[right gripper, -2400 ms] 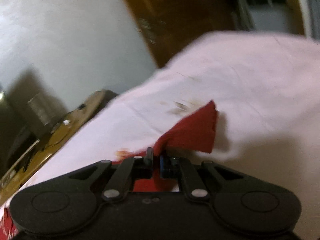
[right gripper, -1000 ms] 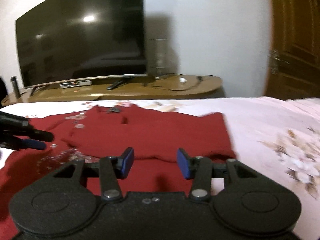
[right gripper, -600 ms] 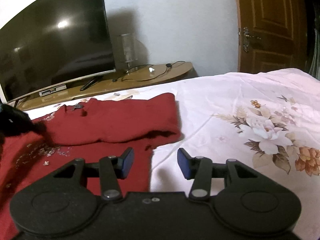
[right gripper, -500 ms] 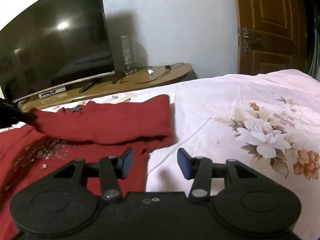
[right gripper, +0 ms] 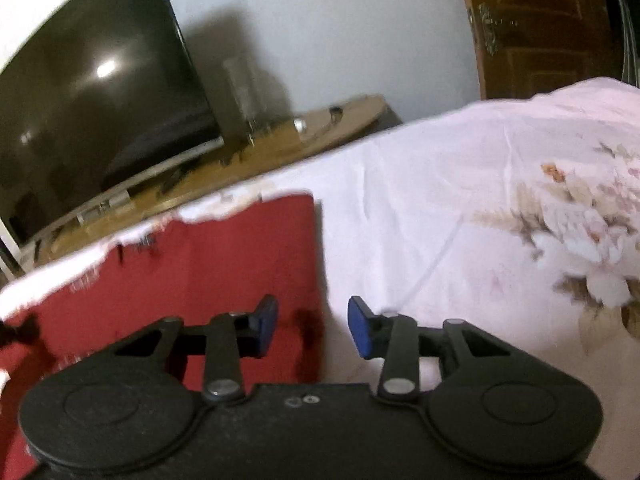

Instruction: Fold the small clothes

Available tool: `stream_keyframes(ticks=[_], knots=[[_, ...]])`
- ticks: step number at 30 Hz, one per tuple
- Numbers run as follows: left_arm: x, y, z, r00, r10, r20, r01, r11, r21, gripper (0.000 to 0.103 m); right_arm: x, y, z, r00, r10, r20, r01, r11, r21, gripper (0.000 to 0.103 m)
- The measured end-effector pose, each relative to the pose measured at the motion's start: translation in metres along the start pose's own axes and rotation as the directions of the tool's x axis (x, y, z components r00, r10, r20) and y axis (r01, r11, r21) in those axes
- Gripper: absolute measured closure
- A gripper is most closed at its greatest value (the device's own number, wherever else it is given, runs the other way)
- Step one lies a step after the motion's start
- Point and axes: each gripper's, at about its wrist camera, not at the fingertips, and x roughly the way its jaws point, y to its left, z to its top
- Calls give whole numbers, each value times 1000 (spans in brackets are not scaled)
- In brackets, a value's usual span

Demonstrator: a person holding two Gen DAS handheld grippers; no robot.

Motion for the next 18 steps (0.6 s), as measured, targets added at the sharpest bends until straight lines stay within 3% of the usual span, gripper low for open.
stream_keyframes(ticks=[2, 5, 7, 9, 12, 16, 17, 18], knots=[[7, 1, -6, 1000, 10, -4, -10, 1000, 21, 100, 8, 1, 3, 1000, 10, -20, -10, 1000, 0, 79], [5, 6, -6, 1000, -4, 6, 4, 1000, 4, 100, 41, 1, -3, 987, -33, -157, 26, 999, -47, 86], [1, 5, -4, 1000, 6, 27, -7, 999, 35, 100, 38, 3, -1, 989, -24, -143, 15, 998, -63, 84], [-15, 6, 0, 990, 93, 103, -99, 993, 57, 100, 29, 2, 6, 997, 3, -82, -7, 999, -50, 79], [-31, -3, 12, 974, 89, 206, -108, 991, 83, 100, 32, 2, 28, 1000, 14, 11, -13, 997, -74, 78], [-1, -41, 22, 987, -28, 158, 0, 985, 174, 99, 79, 11, 60, 999, 22, 30, -19, 995, -101, 80], [12, -47, 21, 991, -31, 129, 5, 982, 191, 99, 92, 14, 63, 999, 24, 29, -21, 994, -112, 80], [27, -51, 19, 995, -23, 94, 4, 980, 200, 92, 104, 19, 66, 999, 28, 20, -26, 992, -127, 80]])
